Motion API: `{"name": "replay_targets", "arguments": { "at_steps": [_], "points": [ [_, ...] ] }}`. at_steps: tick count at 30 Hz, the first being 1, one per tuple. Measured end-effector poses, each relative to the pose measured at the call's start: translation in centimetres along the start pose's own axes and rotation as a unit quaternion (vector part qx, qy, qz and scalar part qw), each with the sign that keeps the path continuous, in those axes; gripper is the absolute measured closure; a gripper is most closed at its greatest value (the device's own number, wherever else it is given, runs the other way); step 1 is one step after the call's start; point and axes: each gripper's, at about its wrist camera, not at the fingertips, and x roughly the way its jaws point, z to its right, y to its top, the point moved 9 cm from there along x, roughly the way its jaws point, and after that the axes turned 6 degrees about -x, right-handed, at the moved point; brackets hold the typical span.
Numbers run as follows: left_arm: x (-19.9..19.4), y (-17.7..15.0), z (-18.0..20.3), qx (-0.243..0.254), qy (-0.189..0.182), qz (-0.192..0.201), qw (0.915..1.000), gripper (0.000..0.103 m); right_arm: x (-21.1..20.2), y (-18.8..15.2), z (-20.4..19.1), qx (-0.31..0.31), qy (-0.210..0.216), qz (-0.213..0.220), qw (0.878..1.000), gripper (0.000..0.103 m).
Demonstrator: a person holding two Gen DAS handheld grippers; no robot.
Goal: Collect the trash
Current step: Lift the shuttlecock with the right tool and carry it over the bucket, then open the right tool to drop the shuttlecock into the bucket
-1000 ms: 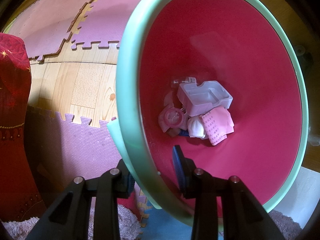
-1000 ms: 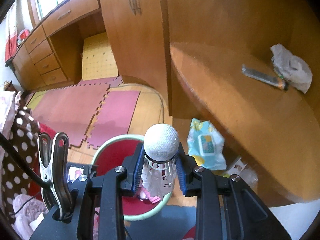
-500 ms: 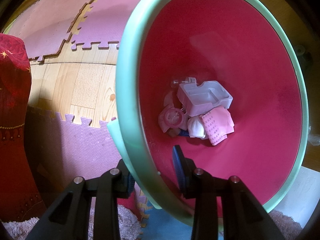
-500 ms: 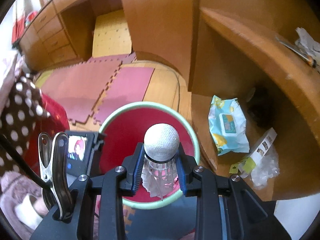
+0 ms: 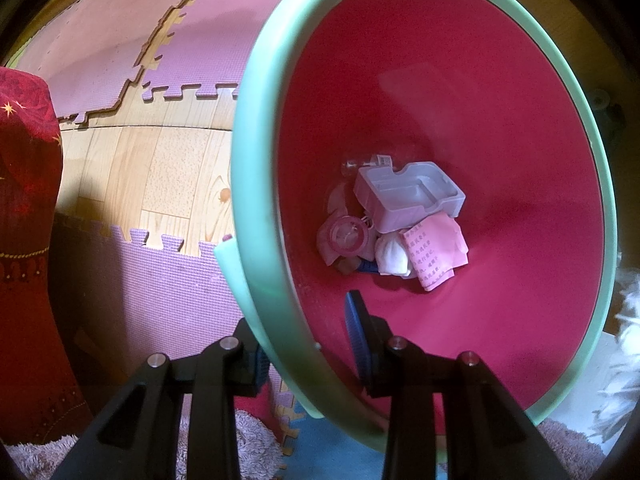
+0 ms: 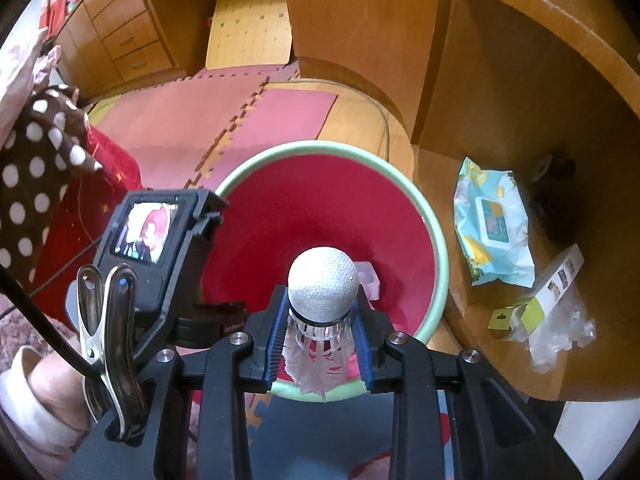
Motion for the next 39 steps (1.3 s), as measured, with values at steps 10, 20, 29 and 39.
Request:
{"name": "replay_targets", "arguments": {
  "at_steps": [10,20,29,39],
  "points": [
    [0.0,0.1,0.1,0.000,0.000,0.000,1.0000,0.068,1.3,-1.2,-0.4,-0.001,0.004,-0.024,1.000,0.072],
    [0.0,0.0,0.0,0.000,0.000,0.000,1.0000,0.068,2.2,-2.0,-0.8,-0.006,0.007,-0.043,0.999,0.072],
    [0.0,0.0,0.0,0.000,0.000,0.001,1.0000,0.068,3.0,-2.8,-1.1,-0.006,0.014,-0.061,0.998,0.071],
    [0.0,0.0,0.0,0.000,0.000,0.001,1.0000,0.068,3.4,-3.1,-0.5,0.017,0.017,-0.068,0.997,0.056]
  ]
}}
